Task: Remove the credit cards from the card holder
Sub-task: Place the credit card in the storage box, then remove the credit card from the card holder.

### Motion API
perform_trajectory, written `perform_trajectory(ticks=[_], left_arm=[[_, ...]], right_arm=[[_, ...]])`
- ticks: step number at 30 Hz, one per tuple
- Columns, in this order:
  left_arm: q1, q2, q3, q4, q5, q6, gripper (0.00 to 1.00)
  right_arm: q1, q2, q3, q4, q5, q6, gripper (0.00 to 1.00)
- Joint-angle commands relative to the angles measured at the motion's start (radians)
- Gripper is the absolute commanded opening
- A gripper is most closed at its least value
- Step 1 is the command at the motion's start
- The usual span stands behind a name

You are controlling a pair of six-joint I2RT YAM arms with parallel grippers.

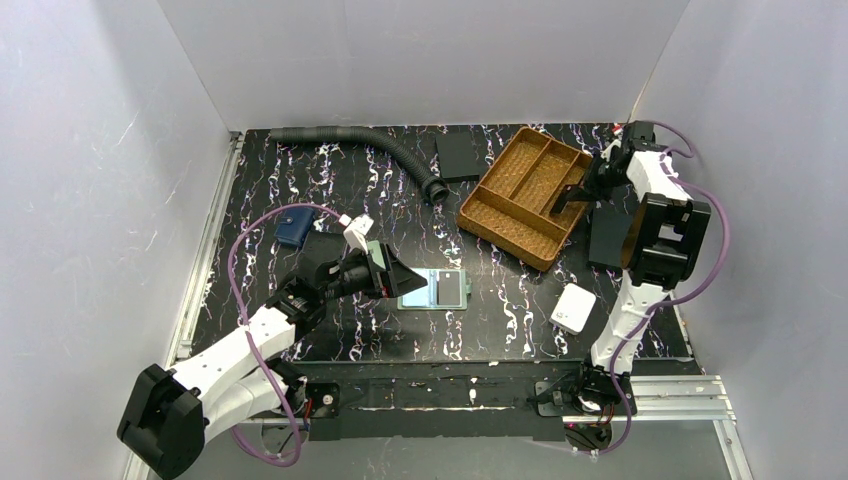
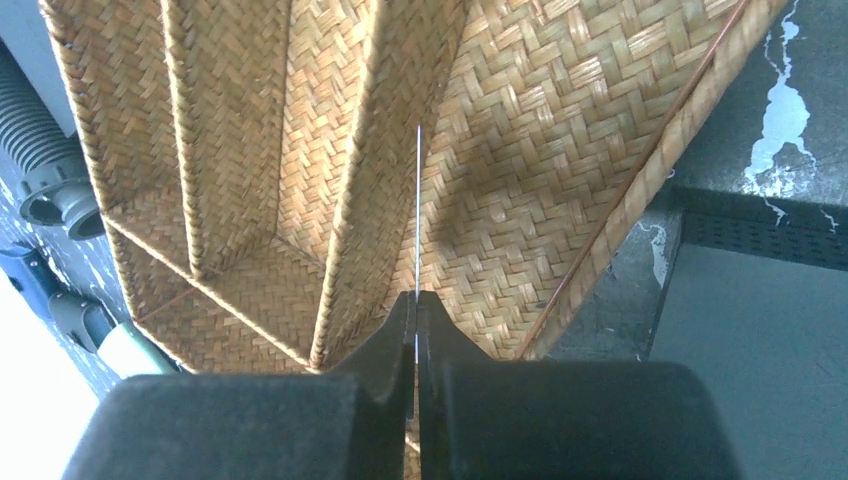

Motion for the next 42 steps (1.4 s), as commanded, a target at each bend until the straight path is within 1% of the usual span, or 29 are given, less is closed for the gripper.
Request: perform_trajectory(ticks=[1, 9, 10, 12, 15, 19, 22, 27, 28, 30, 34, 35, 37, 38, 42], left_arm=[[0.006, -0.004, 0.022, -0.015, -0.006, 0.021, 0.98], [0.007, -0.022, 0.015, -0.030, -0.013, 0.022, 0.98], [0.007, -0.025, 0.012, -0.031, -0.015, 0.021, 0.98], [0.008, -0.031, 0.009, -0.033, -0.016, 0.020, 0.98], [0.007, -0.041, 0.006, -0.037, -0.019, 0.020, 0.98], [0.007, -0.060, -0.001, -0.042, -0.024, 0.019, 0.98], [0.007, -0.068, -0.004, -0.045, -0.024, 0.020, 0.98], [0.007, -0.071, -0.002, -0.051, -0.023, 0.021, 0.98], [0.007, -0.069, -0.002, -0.051, -0.021, 0.018, 0.98], [0.009, -0.061, -0.002, -0.051, -0.013, 0.006, 0.98], [0.011, -0.007, 0.010, -0.053, 0.027, -0.011, 0.98], [0.011, 0.007, 0.015, -0.053, 0.036, -0.016, 0.98], [0.011, 0.042, 0.032, -0.062, 0.047, -0.025, 0.98], [0.010, 0.059, 0.044, -0.071, 0.049, -0.026, 0.98], [-0.008, 0.124, 0.085, -0.124, 0.017, 0.005, 0.94]], right_arm=[[0.001, 0.024, 0.013, 0.047, 0.019, 0.054, 0.02], [0.004, 0.063, 0.047, 0.042, 0.023, 0.043, 0.03], [0.004, 0.065, 0.048, 0.041, 0.025, 0.042, 0.05], [0.008, 0.068, 0.060, 0.034, 0.037, 0.028, 0.13], [0.009, 0.060, 0.078, 0.023, 0.061, 0.006, 0.18], [0.009, 0.007, 0.079, 0.029, 0.110, -0.032, 0.30], [0.009, -0.036, 0.078, 0.031, 0.145, -0.059, 0.35], [0.003, -0.125, 0.060, 0.037, 0.183, -0.116, 0.37], [0.003, -0.149, 0.049, 0.043, 0.166, -0.137, 0.39], [0.003, -0.201, 0.021, 0.040, 0.060, -0.229, 0.41], [0.002, -0.305, -0.049, -0.078, -0.290, -0.555, 0.42], [0.002, -0.336, -0.083, -0.101, -0.349, -0.613, 0.44], [0.004, -0.413, -0.172, -0.111, -0.445, -0.709, 0.49], [0.005, -0.451, -0.216, -0.112, -0.487, -0.750, 0.50], [0.027, -0.588, -0.375, -0.138, -0.610, -0.914, 0.50]])
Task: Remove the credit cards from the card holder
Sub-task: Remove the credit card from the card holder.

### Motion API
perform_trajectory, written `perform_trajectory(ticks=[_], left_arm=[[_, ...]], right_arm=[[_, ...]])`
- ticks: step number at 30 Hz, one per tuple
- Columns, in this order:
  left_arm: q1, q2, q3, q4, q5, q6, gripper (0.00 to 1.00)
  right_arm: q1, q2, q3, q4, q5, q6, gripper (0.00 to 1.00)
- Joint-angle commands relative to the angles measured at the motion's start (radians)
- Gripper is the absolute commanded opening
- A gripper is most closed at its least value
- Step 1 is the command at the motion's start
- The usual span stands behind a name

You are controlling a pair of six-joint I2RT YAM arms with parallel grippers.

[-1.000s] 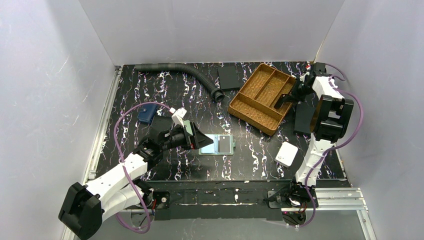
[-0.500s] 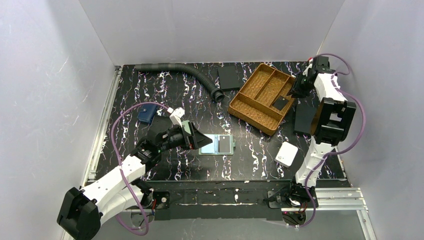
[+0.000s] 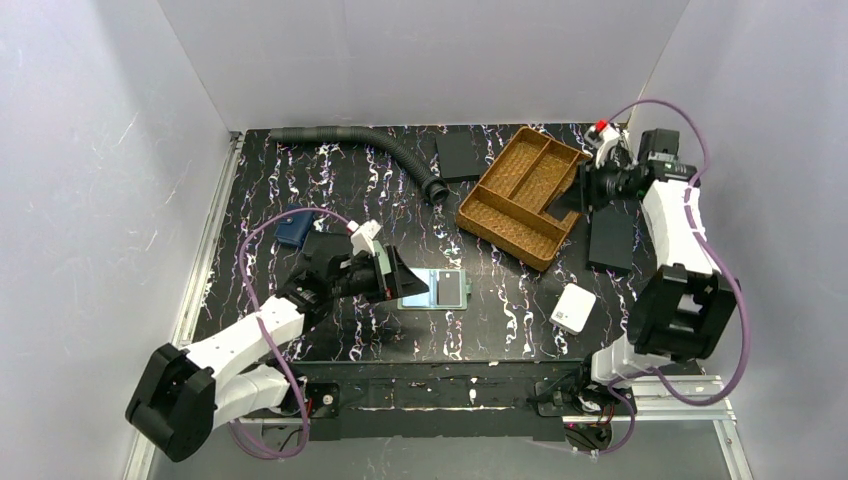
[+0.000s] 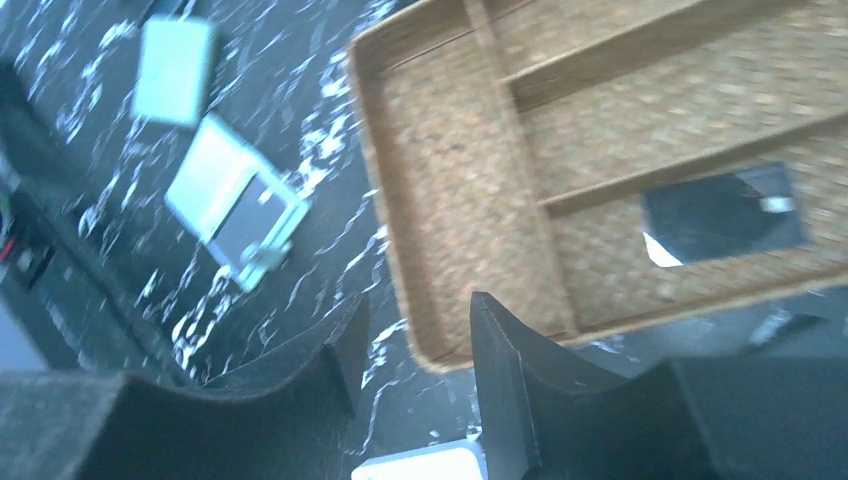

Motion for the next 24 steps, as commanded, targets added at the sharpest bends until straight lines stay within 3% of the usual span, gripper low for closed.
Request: perform_trajectory(ticks=[1, 5, 7, 11, 18, 24], left_arm=[[-0.021, 0.058, 0.084, -0.069, -0.016, 0.041, 0.94], [-0.058, 0.144, 0.156, -0.172, -0.073, 0.110, 0.92], [-0.065, 0.171, 0.163, -0.158, -0.063, 0.111, 0.90], [-0.067, 0.187, 0.167, -0.144, -0.075, 0.114, 0.90], [-0.066, 0.107, 0.127, -0.095, -0.186, 0.073, 0.96], [-0.034, 0.117, 0.089, -0.024, -0.141, -0.023, 0.98]], right_arm=[[0.030, -0.132, -0.143, -0.094, -0.256, -0.306, 0.50], [0.093, -0.211, -0.267, -0.180, -0.368, -0.527, 0.53], [0.161, -0.229, -0.328, -0.167, -0.354, -0.546, 0.52], [0.351, -0.237, -0.398, -0.080, -0.264, -0.477, 0.52], [0.534, -0.206, -0.430, 0.033, -0.177, -0.405, 0.52], [0.694, -0.177, -0.455, 0.161, -0.068, -0.313, 0.52]])
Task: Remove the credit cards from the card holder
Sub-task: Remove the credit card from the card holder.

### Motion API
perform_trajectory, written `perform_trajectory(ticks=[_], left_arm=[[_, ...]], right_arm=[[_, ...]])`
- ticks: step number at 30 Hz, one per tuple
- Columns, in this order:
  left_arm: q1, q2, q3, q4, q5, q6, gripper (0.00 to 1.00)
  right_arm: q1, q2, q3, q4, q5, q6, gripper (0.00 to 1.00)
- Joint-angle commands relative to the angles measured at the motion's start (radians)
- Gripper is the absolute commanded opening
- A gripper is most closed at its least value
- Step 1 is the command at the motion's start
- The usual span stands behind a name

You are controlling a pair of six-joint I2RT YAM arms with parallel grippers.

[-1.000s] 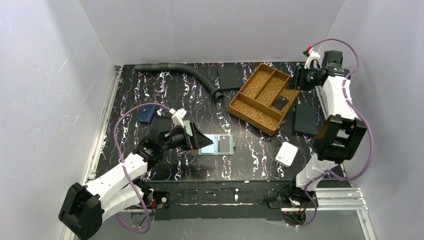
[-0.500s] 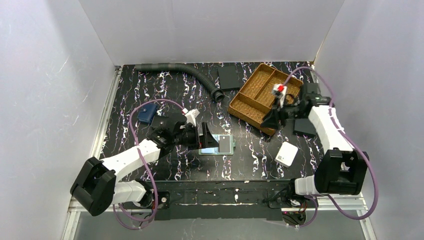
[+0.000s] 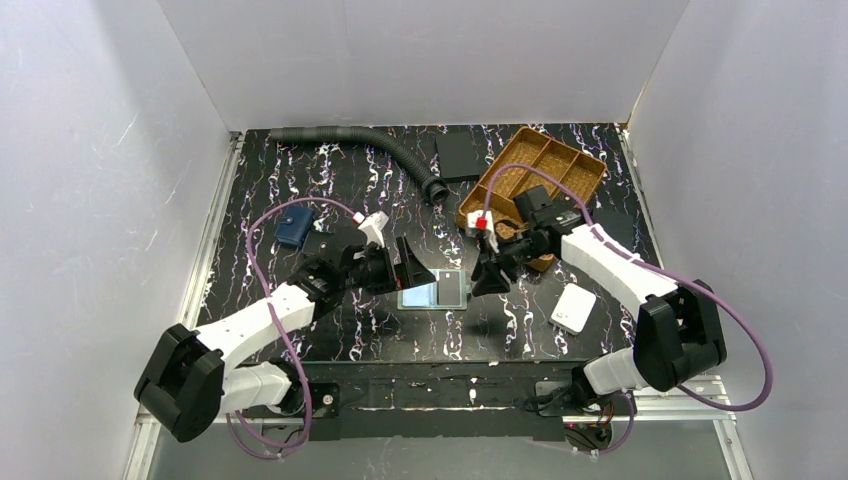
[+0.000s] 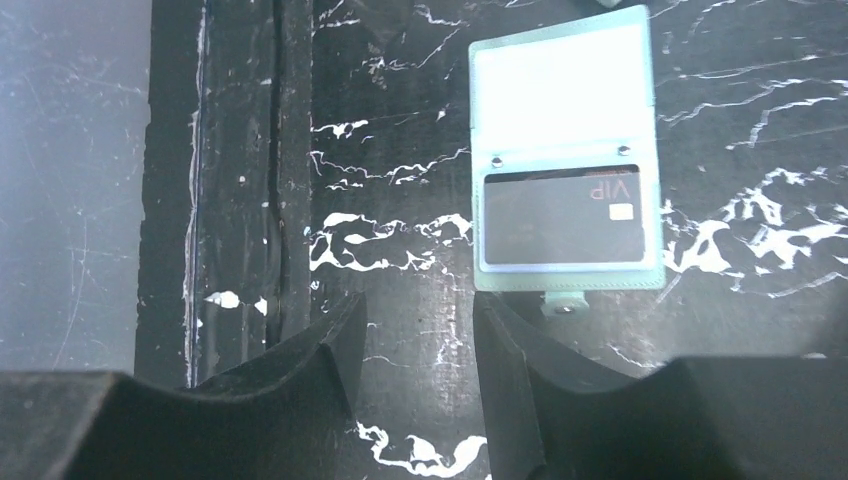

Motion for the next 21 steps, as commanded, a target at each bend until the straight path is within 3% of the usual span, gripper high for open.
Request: perform_trajectory(ticks=[1, 7, 13, 21], left_arm=[[0.028, -0.009, -0.043, 0.066, 0.020, -0.073, 0.98], [0.041, -0.011, -0.064, 0.100, 0.055, -0.079, 0.98], [0.040, 0.004, -0.069, 0.104, 0.063, -0.068, 0.97], [0.040, 0.035, -0.064, 0.136, 0.093, -0.054, 0.96]], right_arm=[[0.106, 0.006, -0.025, 0.165, 0.114, 0.108, 0.52], [0.155, 0.014, -0.042, 0.339, 0.216, 0.245, 0.51], [0.157, 0.058, -0.012, 0.366, 0.214, 0.261, 0.51], [0.157, 0.024, -0.159, 0.509, 0.179, 0.301, 0.52]])
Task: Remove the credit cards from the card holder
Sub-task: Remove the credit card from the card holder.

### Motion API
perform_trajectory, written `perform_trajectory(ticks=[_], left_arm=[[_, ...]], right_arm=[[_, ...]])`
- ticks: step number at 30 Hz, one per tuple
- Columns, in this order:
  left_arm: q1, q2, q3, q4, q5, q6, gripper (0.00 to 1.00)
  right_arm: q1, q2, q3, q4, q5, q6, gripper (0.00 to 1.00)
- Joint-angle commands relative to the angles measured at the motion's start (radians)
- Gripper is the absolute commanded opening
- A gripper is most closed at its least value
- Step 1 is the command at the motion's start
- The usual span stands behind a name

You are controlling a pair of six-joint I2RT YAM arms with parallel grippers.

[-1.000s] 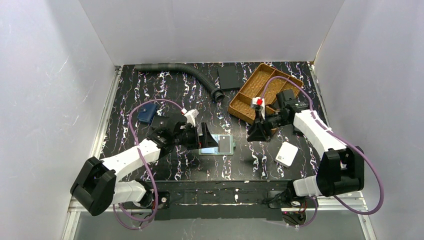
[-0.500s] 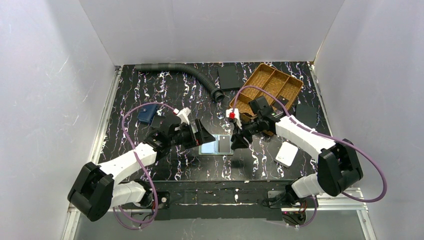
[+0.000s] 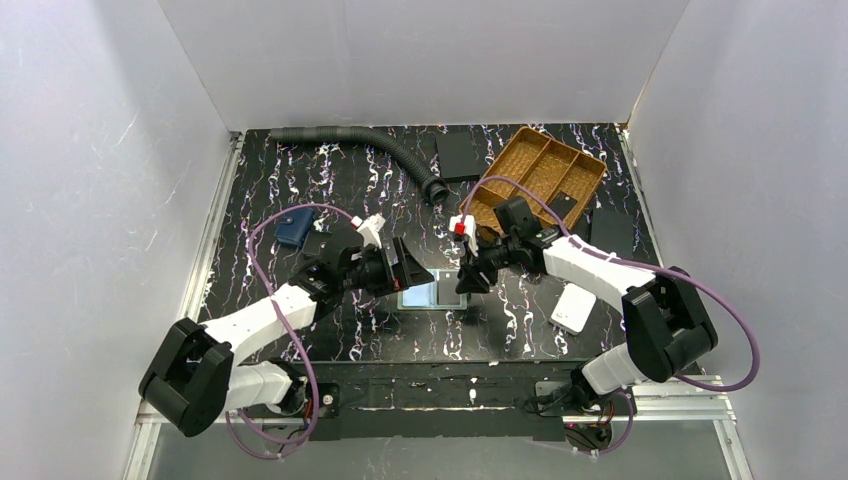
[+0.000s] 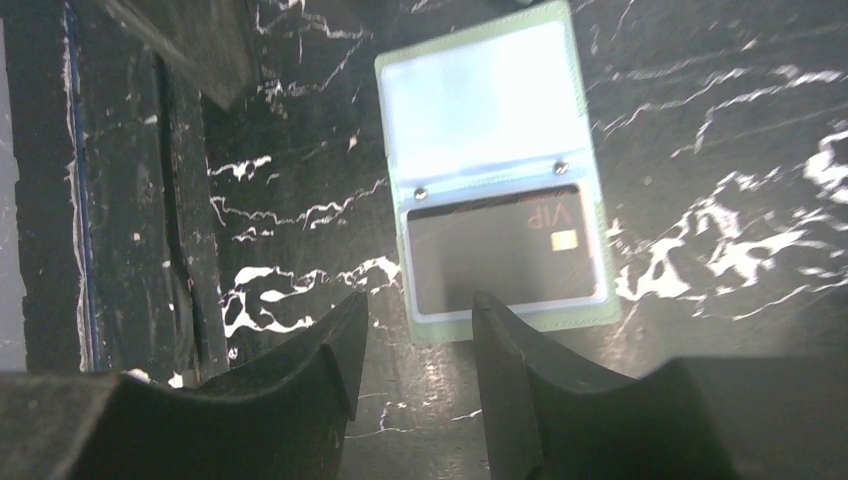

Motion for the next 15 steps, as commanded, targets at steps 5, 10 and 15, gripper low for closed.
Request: perform_trajectory(ticks=[5, 10, 15], left_arm=[[-0.004, 0.036, -0.009, 0.059, 0.035, 0.022, 0.94], [-0.021, 0.079, -0.006, 0.080, 0.030, 0.029, 0.92], [-0.028, 0.133, 0.009, 0.089, 0.021, 0.041, 0.86]], right_arm=[[0.004, -0.064, -0.114, 0.217, 0.002, 0.096, 0.51], [0.004, -0.016, -0.107, 0.254, 0.020, 0.135, 0.47], [0.004, 0.011, -0.113, 0.268, 0.071, 0.143, 0.34]])
